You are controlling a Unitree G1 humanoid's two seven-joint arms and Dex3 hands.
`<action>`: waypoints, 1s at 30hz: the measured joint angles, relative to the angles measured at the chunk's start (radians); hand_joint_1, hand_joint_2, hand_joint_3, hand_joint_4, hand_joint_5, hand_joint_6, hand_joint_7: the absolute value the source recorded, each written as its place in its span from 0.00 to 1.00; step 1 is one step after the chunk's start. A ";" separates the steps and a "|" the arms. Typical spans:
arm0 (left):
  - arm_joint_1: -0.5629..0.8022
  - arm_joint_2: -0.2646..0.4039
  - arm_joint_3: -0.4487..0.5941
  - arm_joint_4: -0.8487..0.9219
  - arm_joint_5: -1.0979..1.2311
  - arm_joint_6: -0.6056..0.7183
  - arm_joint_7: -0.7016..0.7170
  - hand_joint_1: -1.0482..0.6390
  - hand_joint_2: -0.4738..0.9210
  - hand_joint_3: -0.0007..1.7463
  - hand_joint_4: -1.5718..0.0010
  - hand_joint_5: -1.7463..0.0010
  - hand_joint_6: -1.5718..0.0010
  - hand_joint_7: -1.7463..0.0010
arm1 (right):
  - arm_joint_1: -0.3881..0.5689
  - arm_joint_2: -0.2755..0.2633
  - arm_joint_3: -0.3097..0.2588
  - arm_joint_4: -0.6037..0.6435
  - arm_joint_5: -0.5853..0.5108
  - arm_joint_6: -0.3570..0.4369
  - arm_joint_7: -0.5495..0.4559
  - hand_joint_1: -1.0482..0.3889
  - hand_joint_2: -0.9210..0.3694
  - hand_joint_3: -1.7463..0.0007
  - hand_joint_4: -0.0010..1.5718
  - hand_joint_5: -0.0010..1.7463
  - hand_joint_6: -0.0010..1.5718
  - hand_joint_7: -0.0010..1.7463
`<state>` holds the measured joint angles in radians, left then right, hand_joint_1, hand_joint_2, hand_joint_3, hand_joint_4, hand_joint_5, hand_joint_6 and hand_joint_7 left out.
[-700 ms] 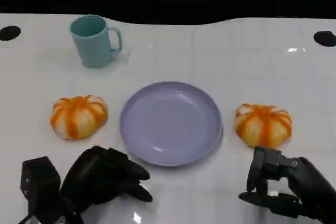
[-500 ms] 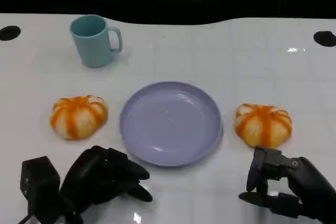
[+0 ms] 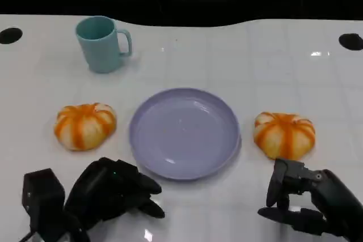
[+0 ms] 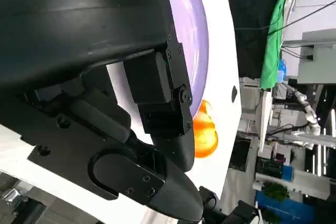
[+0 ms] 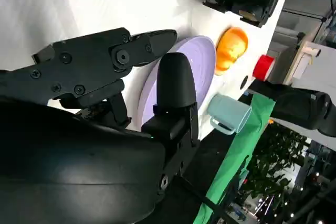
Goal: Grasp the bread from the table and place it into the plate.
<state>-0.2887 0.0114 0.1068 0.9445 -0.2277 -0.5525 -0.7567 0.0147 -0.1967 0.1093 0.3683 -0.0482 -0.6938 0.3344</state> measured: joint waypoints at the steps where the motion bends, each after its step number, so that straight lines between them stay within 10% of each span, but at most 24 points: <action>1: 0.000 0.000 0.000 0.000 0.000 0.002 0.000 0.00 0.90 0.00 0.00 0.89 0.02 1.00 | 0.000 0.000 0.000 0.000 0.000 0.000 0.000 0.55 0.00 0.99 0.47 1.00 0.34 1.00; 10: 0.000 0.000 -0.001 -0.002 0.001 0.004 0.000 0.00 0.90 0.00 0.00 0.89 0.02 1.00 | 0.001 -0.007 -0.001 -0.022 0.006 0.012 0.009 0.44 0.00 0.95 0.38 1.00 0.28 0.88; 18: 0.000 0.000 -0.001 -0.001 0.001 0.004 0.000 0.00 0.90 0.00 0.00 0.89 0.02 1.00 | 0.003 -0.011 -0.011 -0.088 0.001 0.011 -0.010 0.39 0.00 0.95 0.28 0.79 0.28 0.44; 30: 0.000 -0.001 -0.002 -0.002 0.002 0.005 0.001 0.00 0.91 0.00 0.00 0.89 0.02 1.00 | 0.004 -0.063 -0.066 -0.185 -0.139 0.012 -0.109 0.38 0.00 0.96 0.20 0.34 0.29 0.07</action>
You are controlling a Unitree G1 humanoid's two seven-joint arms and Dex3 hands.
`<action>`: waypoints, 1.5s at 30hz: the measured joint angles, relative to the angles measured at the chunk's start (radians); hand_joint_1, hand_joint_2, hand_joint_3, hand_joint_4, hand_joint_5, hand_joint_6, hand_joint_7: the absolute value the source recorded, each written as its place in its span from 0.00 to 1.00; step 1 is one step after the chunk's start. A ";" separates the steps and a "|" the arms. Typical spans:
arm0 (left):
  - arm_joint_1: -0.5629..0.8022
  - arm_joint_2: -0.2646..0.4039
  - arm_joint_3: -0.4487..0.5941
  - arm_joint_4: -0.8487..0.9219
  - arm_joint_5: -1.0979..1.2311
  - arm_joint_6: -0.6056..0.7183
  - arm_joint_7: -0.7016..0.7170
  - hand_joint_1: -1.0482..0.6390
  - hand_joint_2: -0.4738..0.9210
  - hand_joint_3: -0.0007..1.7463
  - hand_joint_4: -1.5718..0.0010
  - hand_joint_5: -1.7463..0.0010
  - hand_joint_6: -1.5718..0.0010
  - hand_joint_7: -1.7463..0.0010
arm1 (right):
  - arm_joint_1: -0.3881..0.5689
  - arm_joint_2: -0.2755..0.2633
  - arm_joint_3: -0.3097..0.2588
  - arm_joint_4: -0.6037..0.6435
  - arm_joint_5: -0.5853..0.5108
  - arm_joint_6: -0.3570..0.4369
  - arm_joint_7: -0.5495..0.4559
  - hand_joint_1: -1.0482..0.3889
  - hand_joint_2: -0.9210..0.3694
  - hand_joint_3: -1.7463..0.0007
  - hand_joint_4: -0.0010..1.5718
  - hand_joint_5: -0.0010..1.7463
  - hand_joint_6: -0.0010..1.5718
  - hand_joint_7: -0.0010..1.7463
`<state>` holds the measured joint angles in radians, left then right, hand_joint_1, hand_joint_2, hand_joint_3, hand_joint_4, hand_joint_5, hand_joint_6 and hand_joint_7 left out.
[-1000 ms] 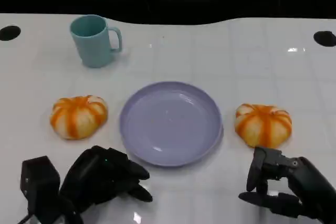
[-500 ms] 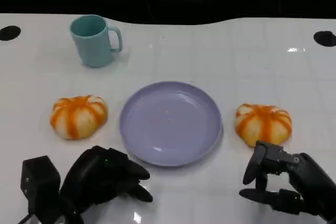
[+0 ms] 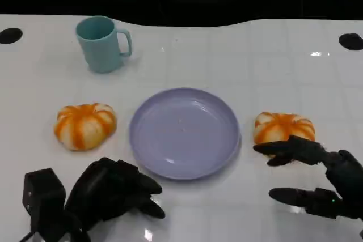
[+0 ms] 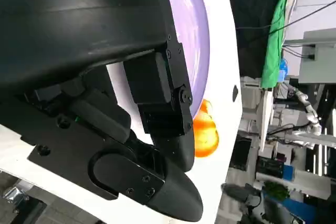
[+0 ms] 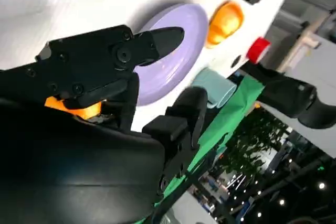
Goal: Grasp the bread from the table and place it into the plate.
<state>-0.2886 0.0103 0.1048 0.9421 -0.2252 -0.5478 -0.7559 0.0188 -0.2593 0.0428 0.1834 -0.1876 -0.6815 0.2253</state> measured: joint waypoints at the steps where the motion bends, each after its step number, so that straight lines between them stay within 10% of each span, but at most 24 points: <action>1: 0.000 0.000 0.000 0.000 0.001 0.000 0.000 0.00 0.91 0.00 0.00 0.89 0.02 1.00 | -0.001 -0.007 -0.008 -0.006 -0.020 0.001 -0.014 0.37 0.00 0.95 0.19 0.32 0.28 0.06; 16: 0.000 -0.001 -0.001 0.001 0.004 -0.007 0.000 0.00 0.91 0.00 0.00 0.89 0.02 1.00 | -0.042 -0.137 -0.033 -0.167 -0.516 0.198 -0.234 0.28 0.00 0.98 0.07 0.20 0.17 0.00; 45: 0.015 0.000 -0.005 -0.014 0.006 -0.017 0.001 0.00 0.91 0.00 0.00 0.88 0.01 0.99 | -0.360 -0.129 0.310 0.240 -0.757 0.468 -0.377 0.24 0.04 1.00 0.06 0.21 0.15 0.00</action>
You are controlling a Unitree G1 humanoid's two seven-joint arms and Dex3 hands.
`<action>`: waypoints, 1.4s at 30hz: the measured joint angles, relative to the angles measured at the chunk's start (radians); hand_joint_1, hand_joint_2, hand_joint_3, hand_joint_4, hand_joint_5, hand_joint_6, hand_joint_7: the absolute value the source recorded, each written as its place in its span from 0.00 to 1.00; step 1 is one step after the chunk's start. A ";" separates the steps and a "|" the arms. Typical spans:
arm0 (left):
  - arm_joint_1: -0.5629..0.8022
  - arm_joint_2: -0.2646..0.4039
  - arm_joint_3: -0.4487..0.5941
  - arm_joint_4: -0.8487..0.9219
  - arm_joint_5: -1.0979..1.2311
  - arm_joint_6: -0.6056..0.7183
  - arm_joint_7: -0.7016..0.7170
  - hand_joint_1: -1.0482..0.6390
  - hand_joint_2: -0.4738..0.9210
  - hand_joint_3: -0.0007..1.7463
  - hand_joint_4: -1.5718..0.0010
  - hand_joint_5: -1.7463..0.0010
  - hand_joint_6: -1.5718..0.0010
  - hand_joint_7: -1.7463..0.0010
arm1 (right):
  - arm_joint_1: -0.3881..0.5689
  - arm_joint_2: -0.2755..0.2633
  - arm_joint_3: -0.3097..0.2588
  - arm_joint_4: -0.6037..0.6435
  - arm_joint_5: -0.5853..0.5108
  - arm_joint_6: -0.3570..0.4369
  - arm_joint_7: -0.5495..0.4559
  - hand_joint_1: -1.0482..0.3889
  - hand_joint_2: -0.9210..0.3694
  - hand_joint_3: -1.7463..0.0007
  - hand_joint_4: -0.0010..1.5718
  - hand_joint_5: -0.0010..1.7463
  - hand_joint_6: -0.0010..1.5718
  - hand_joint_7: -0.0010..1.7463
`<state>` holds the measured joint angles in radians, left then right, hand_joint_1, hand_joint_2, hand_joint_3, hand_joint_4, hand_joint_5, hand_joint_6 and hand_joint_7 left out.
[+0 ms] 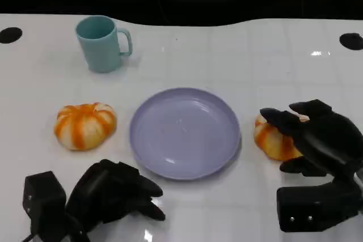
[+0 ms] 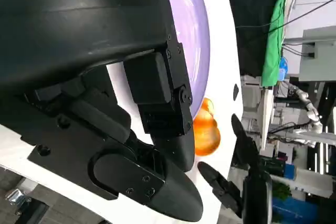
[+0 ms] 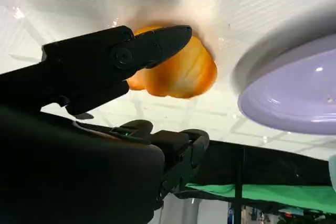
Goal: Grasp the bread from the table and place it into the plate.
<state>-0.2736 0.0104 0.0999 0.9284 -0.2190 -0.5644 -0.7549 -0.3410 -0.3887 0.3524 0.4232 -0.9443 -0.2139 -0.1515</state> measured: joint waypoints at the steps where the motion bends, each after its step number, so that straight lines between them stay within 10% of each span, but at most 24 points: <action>1: 0.000 0.000 0.000 -0.001 0.000 0.000 0.000 0.00 0.92 0.00 0.00 0.88 0.01 1.00 | -0.014 0.002 0.008 0.025 0.000 0.003 -0.009 0.24 0.03 1.00 0.06 0.21 0.14 0.00; 10: 0.009 0.000 -0.001 -0.016 0.002 0.000 0.009 0.00 0.91 0.00 0.00 0.87 0.01 1.00 | -0.120 0.032 0.080 0.267 0.011 0.000 -0.101 0.28 0.00 0.99 0.15 0.20 0.20 0.02; 18: 0.021 0.000 -0.001 -0.038 -0.001 0.005 0.009 0.00 0.91 0.00 0.00 0.87 0.01 1.00 | -0.158 0.034 0.100 0.357 0.055 -0.047 -0.176 0.47 0.01 0.99 0.47 0.23 0.43 0.05; 21: 0.021 -0.001 -0.001 -0.040 -0.002 0.011 0.009 0.00 0.90 0.00 0.00 0.88 0.01 1.00 | -0.170 0.041 0.106 0.388 0.062 -0.068 -0.225 0.55 0.00 0.99 0.45 0.67 0.56 0.04; 26: 0.026 -0.001 -0.002 -0.051 -0.003 0.022 0.010 0.00 0.90 0.00 0.00 0.88 0.01 1.00 | -0.186 0.051 0.115 0.439 0.066 -0.129 -0.343 0.60 0.00 0.99 0.52 0.92 0.76 0.08; 30: 0.030 -0.002 -0.003 -0.063 -0.004 0.037 0.010 0.00 0.89 0.00 0.00 0.87 0.01 1.00 | -0.200 0.055 0.118 0.487 0.068 -0.190 -0.460 0.63 0.22 0.62 0.61 1.00 0.49 0.91; 42: 0.031 -0.001 -0.002 -0.065 -0.004 0.035 0.011 0.00 0.91 0.00 0.00 0.87 0.01 1.00 | -0.243 0.072 0.107 0.501 0.100 -0.194 -0.578 0.65 0.51 0.29 0.62 1.00 0.46 1.00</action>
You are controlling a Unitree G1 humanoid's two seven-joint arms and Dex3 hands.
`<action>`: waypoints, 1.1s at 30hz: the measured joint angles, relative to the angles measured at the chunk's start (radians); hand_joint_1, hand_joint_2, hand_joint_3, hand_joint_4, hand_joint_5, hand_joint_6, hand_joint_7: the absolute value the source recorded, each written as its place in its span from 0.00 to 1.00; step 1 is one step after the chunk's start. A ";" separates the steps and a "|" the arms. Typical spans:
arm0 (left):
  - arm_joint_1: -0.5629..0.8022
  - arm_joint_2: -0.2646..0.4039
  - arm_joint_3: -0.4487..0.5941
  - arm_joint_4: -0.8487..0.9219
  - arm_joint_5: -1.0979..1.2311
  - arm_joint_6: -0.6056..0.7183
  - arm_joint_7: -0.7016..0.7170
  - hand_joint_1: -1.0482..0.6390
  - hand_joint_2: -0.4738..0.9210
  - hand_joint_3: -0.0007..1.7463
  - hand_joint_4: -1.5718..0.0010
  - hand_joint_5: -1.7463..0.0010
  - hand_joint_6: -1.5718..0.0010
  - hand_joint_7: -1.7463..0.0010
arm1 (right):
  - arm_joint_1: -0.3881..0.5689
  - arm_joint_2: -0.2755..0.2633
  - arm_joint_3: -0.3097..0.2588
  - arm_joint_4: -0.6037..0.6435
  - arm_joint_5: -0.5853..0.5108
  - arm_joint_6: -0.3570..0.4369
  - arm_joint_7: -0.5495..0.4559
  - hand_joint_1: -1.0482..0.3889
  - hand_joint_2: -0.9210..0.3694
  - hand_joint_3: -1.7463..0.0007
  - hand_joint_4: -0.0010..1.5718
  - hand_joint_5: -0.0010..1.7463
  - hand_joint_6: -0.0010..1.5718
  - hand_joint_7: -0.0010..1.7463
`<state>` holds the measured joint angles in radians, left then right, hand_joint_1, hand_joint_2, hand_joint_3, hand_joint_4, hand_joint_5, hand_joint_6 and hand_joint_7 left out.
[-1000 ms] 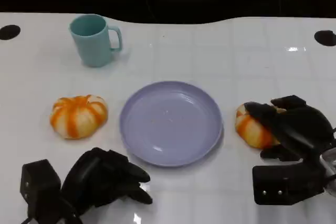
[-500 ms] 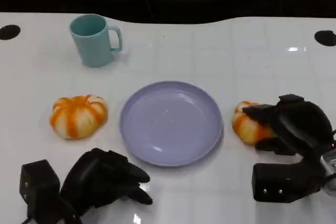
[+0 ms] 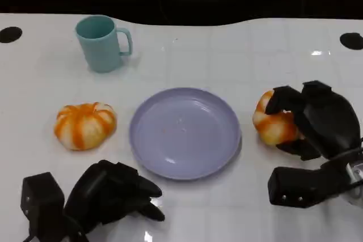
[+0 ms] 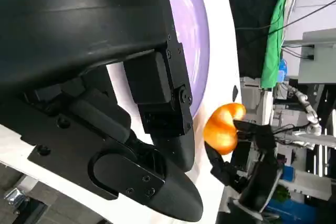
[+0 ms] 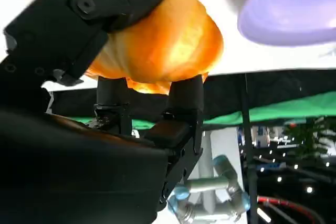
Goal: Grasp the bread from the table and place it into the plate.
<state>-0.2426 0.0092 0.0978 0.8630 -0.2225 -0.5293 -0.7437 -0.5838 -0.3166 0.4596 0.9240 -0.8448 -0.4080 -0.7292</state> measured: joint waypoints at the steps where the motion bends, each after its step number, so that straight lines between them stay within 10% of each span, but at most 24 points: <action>1: 0.000 0.000 0.000 0.000 0.001 0.000 0.001 0.00 0.91 0.00 0.00 0.87 0.01 1.00 | 0.000 0.000 -0.004 -0.005 0.010 0.001 0.000 0.65 0.51 0.27 0.62 1.00 0.47 1.00; 10: 0.000 0.000 -0.001 0.005 0.003 -0.015 0.002 0.00 0.91 0.00 0.00 0.87 0.01 1.00 | 0.004 0.002 -0.040 -0.130 0.079 -0.011 0.032 0.64 0.51 0.19 0.64 1.00 0.49 1.00; 23: -0.001 -0.001 -0.003 0.021 0.002 -0.022 0.001 0.00 0.91 0.00 0.00 0.87 0.02 1.00 | 0.025 0.043 -0.041 -0.363 0.191 -0.115 0.349 0.61 0.52 0.15 0.64 1.00 0.52 0.93; 33: -0.002 -0.001 -0.003 0.031 0.001 -0.022 0.000 0.00 0.91 0.00 0.01 0.88 0.02 1.00 | 0.020 0.100 -0.036 -0.338 0.217 -0.140 0.461 0.63 0.51 0.14 0.64 1.00 0.50 0.97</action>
<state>-0.2449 0.0081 0.0946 0.8941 -0.2214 -0.5510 -0.7441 -0.5642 -0.2165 0.4232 0.5856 -0.6281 -0.5481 -0.2686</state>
